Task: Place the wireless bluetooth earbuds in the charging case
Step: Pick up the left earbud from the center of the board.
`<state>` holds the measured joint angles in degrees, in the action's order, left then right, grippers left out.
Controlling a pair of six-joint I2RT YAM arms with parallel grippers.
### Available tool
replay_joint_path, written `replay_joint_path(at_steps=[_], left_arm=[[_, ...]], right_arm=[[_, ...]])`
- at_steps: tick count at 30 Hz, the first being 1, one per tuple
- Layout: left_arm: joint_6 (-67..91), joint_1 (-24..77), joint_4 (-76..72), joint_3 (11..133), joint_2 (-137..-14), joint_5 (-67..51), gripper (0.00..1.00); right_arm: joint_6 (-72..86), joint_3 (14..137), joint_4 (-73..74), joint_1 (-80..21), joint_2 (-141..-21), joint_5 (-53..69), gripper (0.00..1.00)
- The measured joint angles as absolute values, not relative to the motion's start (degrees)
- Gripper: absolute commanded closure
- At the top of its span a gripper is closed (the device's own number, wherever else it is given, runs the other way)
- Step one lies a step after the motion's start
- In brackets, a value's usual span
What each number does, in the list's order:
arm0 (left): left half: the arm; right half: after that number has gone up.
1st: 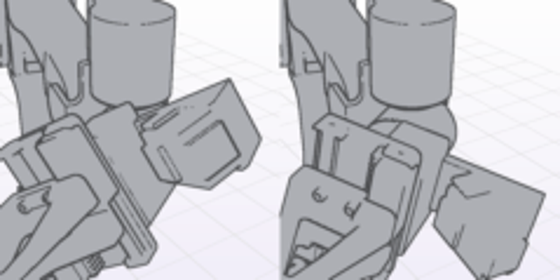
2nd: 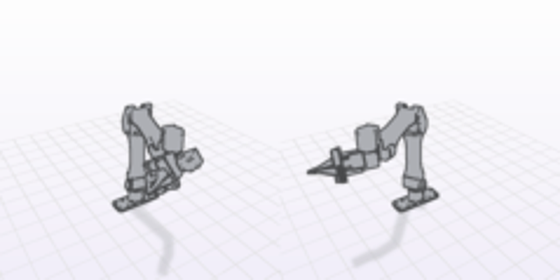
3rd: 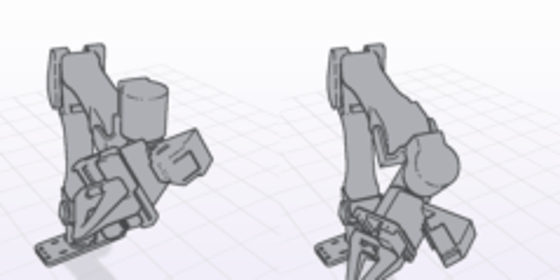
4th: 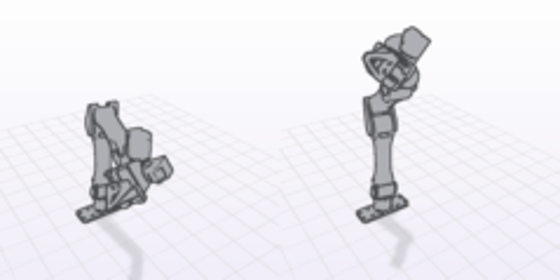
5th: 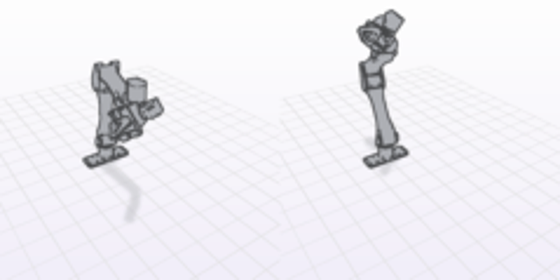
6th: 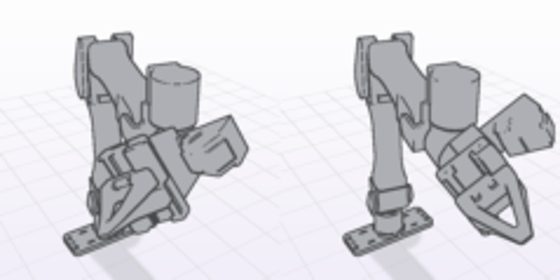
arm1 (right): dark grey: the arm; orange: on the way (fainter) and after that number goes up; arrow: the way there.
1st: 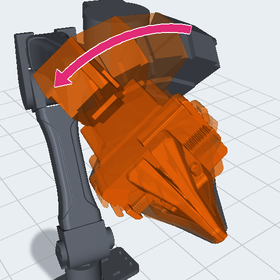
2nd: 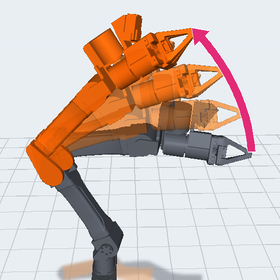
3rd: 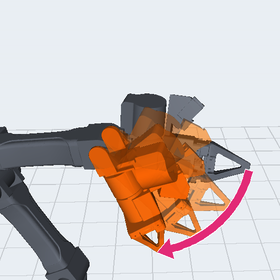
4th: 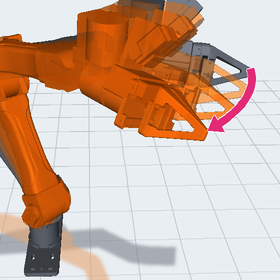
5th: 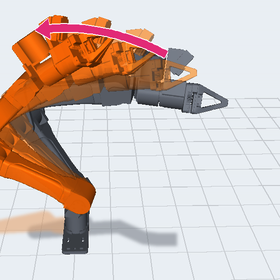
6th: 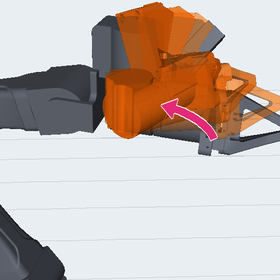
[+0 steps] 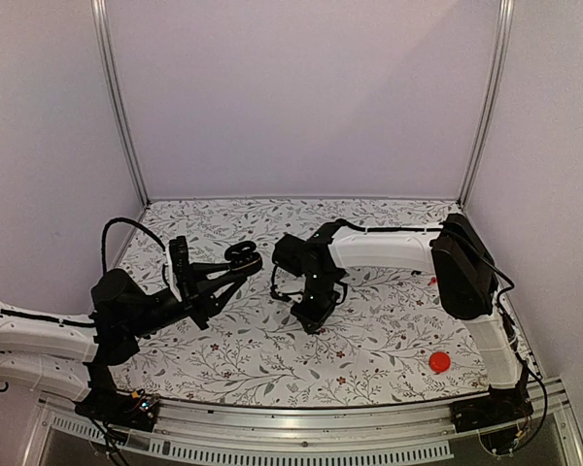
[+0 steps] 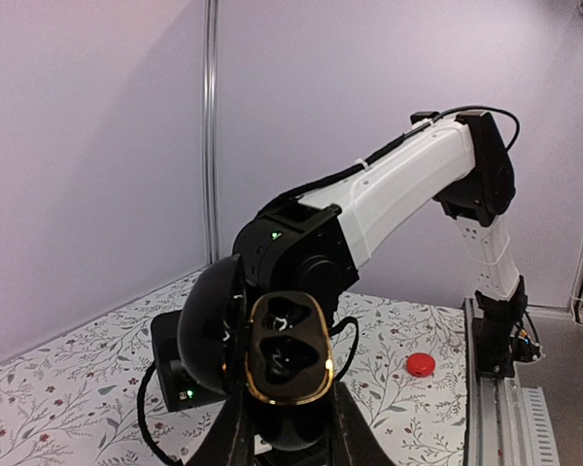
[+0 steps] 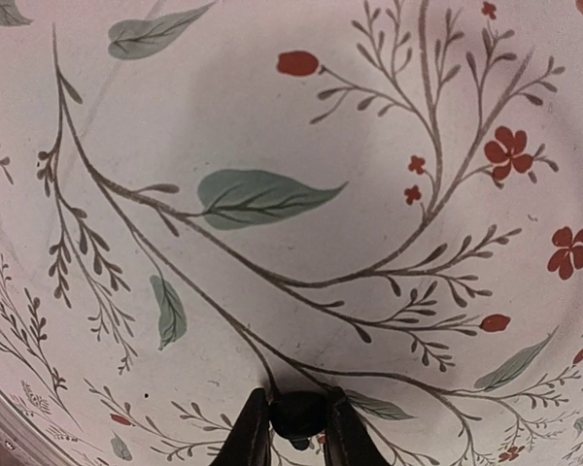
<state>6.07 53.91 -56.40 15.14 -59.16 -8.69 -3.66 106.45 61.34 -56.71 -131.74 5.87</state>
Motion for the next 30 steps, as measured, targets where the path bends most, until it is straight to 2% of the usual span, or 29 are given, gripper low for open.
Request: replay_joint_path(at_steps=[7,13,24,30], left_arm=[[6.04,53.91,-56.42,15.14,-59.16,-8.64,0.82],[5.98,53.91,-56.38,15.14,-59.16,-8.49,0.82],[2.24,53.82,-54.39,15.14,-57.12,-8.36,0.83],[1.15,53.82,-53.71,15.14,-55.83,-9.85,0.83]], right_arm=[[-3.46,106.04,60.18,-56.69,-131.50,5.85,0.86],[-2.00,100.53,54.17,-55.46,-127.44,6.50,0.88],[2.66,91.00,36.45,-47.57,-106.63,7.66,0.87],[3.27,86.06,23.44,-46.48,-93.65,9.06,0.86]])
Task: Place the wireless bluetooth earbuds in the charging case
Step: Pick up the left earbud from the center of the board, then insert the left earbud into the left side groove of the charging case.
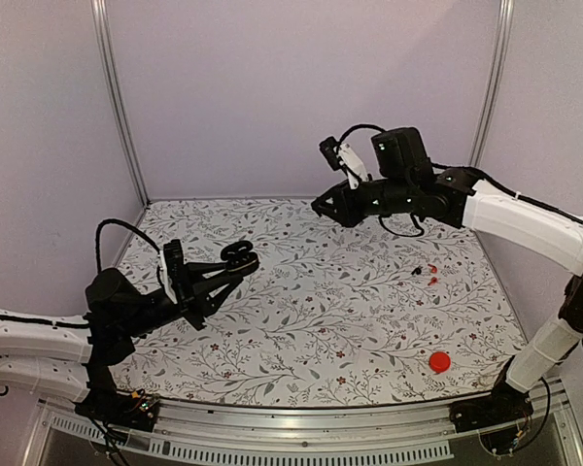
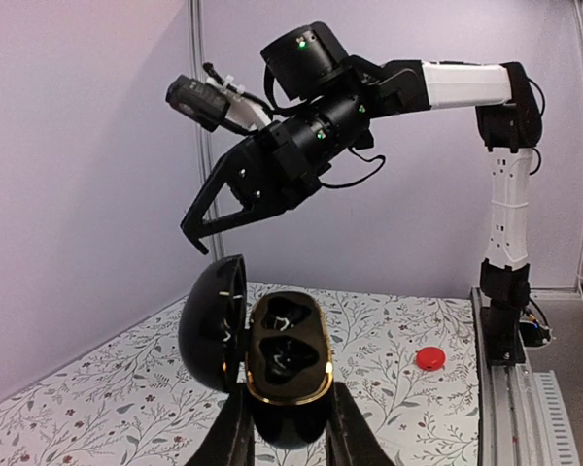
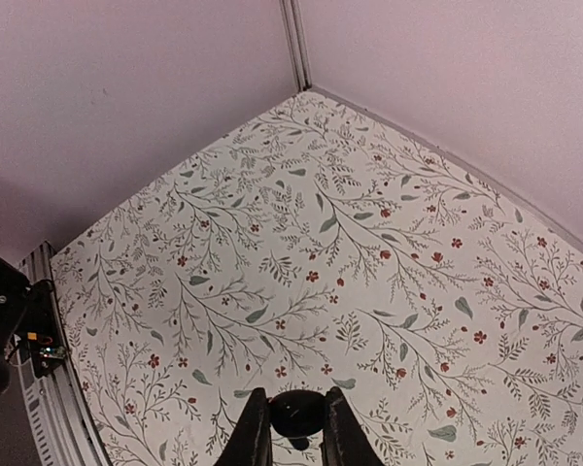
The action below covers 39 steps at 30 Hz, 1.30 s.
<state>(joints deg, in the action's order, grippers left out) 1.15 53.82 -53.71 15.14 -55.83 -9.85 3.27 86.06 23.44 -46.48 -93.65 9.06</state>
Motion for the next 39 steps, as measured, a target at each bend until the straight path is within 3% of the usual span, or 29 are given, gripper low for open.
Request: replay_joint_path(at_steps=[13,39], left_arm=[[2.24,53.82,-53.82,15.46,-58.24,-9.87,0.83],[4.08,53.80,-54.39,19.38,-62.76,-10.26,0.82]], right_arm=[[4.40,72.69,-1.50,-47.44,-80.77,21.87,0.86],[2.76,70.11,-10.57,-52.21,-78.81,27.59,0.87]])
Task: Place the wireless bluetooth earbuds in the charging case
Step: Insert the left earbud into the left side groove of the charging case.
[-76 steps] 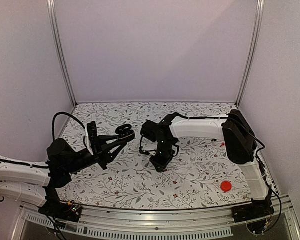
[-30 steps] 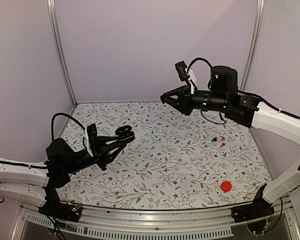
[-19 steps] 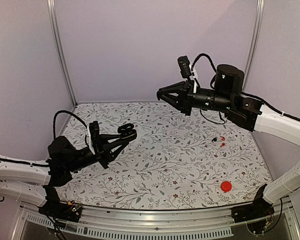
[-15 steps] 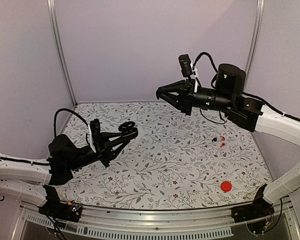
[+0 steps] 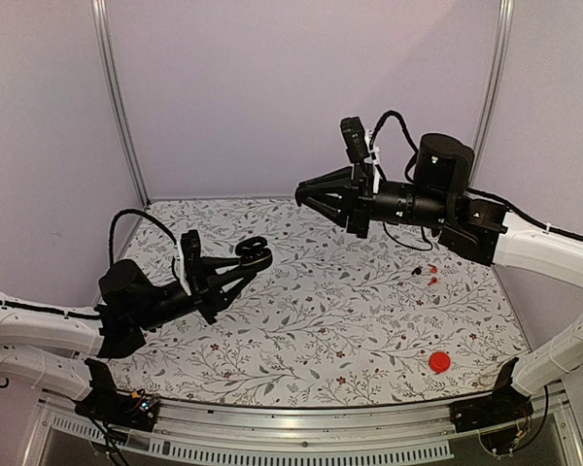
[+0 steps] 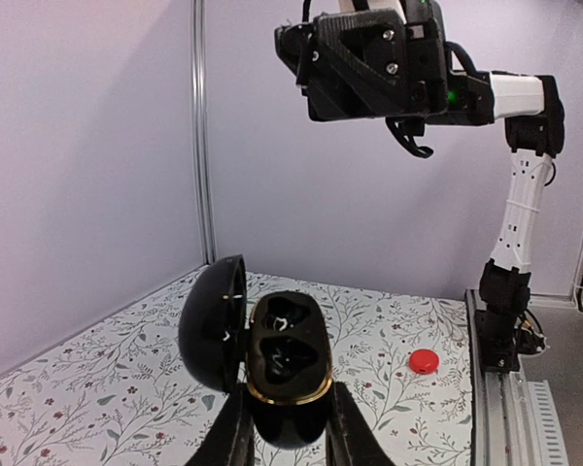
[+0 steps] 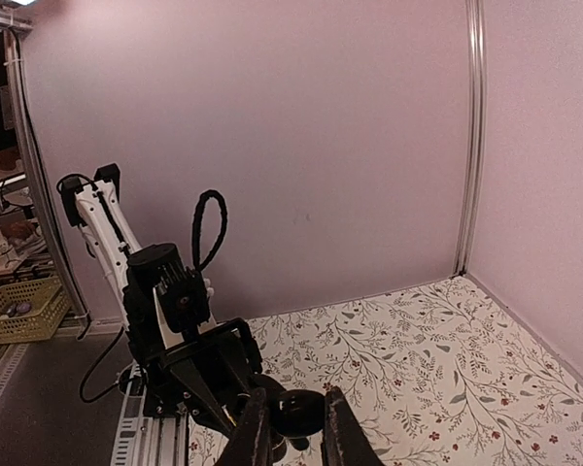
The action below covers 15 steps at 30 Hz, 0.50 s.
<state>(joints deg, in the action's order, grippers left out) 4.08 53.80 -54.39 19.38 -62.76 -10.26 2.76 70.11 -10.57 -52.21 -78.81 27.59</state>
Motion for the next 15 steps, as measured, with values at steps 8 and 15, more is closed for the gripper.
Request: replay_joint_path(at_steps=[8,15], left_arm=[[3.86,53.80,-55.20,19.38,-63.05,-11.00,0.82],[1.56,53.87,-55.46,19.38,-63.11,-12.21,0.82]], right_arm=[[-0.75,67.61,-13.21,-56.23,-78.83,28.27,0.87],[-4.49,66.78,-15.20,-58.94,-78.89,30.87,0.87]])
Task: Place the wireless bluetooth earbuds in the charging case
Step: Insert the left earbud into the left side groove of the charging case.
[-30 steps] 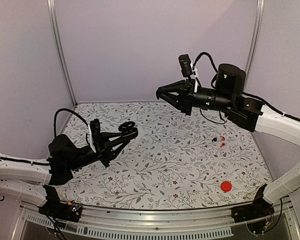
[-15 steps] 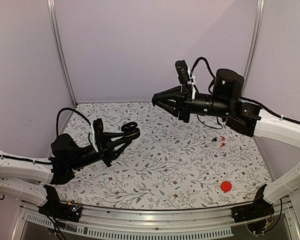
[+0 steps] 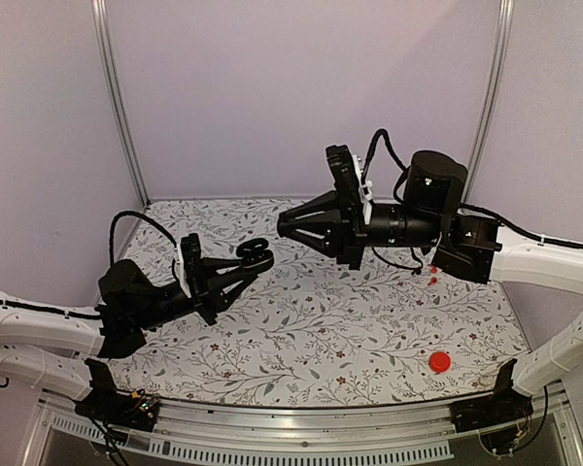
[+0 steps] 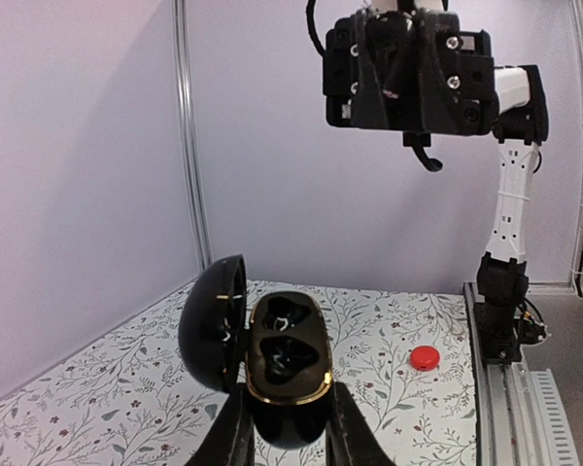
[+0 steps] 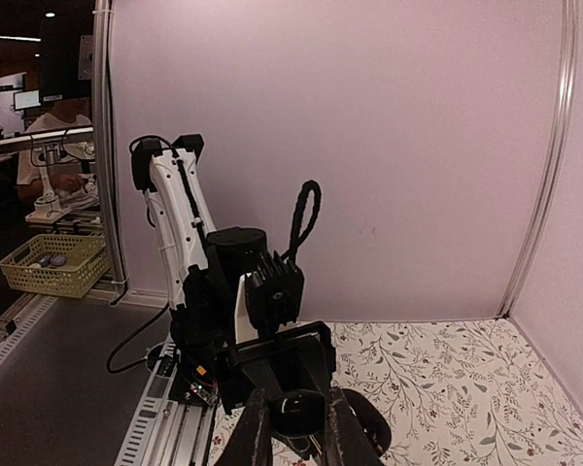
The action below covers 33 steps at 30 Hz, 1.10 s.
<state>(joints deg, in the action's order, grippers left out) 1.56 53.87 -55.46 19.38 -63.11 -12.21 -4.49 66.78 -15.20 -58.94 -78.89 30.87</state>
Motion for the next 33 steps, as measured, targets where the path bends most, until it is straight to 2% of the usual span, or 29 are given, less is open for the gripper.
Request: replay_joint_path(at_steps=[33], left_arm=[[-17.32,58.81,-55.09,20.43,-62.22,-6.50,0.79]], right_arm=[[-15.49,62.26,-20.84,-64.53,-77.84,29.71,0.86]])
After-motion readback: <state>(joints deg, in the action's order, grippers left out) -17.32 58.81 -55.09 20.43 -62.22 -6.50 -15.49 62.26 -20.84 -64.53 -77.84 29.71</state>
